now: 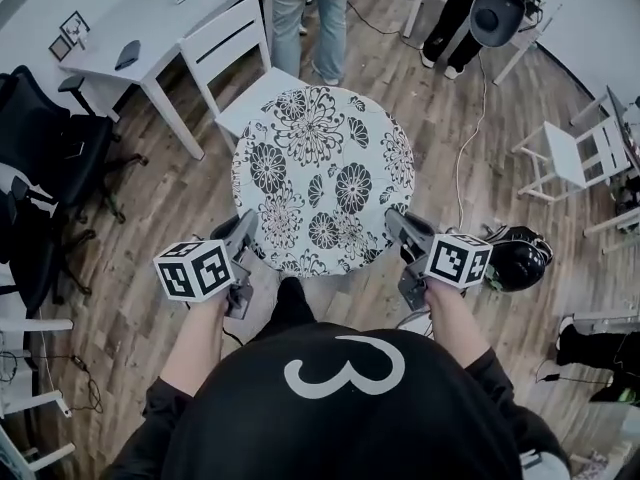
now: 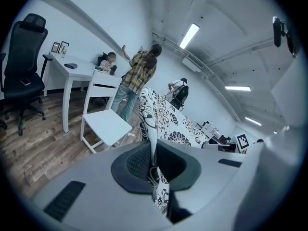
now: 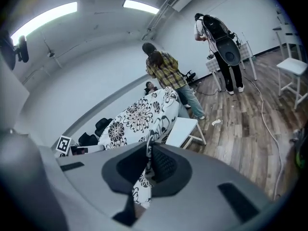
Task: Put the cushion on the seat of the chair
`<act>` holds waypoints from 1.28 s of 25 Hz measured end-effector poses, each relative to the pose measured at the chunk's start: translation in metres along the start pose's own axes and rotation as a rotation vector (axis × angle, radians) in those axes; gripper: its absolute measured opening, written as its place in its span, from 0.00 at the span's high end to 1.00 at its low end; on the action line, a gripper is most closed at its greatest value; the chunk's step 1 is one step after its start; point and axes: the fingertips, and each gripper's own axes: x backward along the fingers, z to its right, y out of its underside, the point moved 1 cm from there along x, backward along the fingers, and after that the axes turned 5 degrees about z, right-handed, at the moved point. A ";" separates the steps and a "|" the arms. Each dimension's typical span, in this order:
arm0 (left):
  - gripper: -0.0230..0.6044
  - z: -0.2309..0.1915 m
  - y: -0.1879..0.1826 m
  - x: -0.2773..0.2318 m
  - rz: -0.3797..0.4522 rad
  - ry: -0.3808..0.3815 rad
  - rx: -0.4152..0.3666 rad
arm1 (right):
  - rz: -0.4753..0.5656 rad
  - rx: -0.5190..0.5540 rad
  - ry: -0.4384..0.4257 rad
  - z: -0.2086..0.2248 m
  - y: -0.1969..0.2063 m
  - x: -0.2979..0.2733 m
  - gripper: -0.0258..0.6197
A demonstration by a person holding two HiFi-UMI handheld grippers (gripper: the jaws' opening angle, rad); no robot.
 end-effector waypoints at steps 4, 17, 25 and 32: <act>0.93 -0.012 -0.010 -0.019 -0.011 0.008 -0.023 | 0.009 -0.009 0.006 0.006 -0.004 -0.020 0.93; 0.93 -0.022 -0.024 -0.027 -0.063 0.038 -0.073 | 0.050 -0.010 0.022 -0.014 -0.012 -0.039 0.93; 0.93 -0.014 -0.008 -0.019 -0.050 0.015 -0.060 | 0.076 -0.032 0.012 0.001 -0.003 -0.017 0.93; 0.93 -0.019 -0.008 -0.020 -0.050 -0.006 -0.040 | 0.072 -0.037 0.022 0.004 -0.006 -0.019 0.93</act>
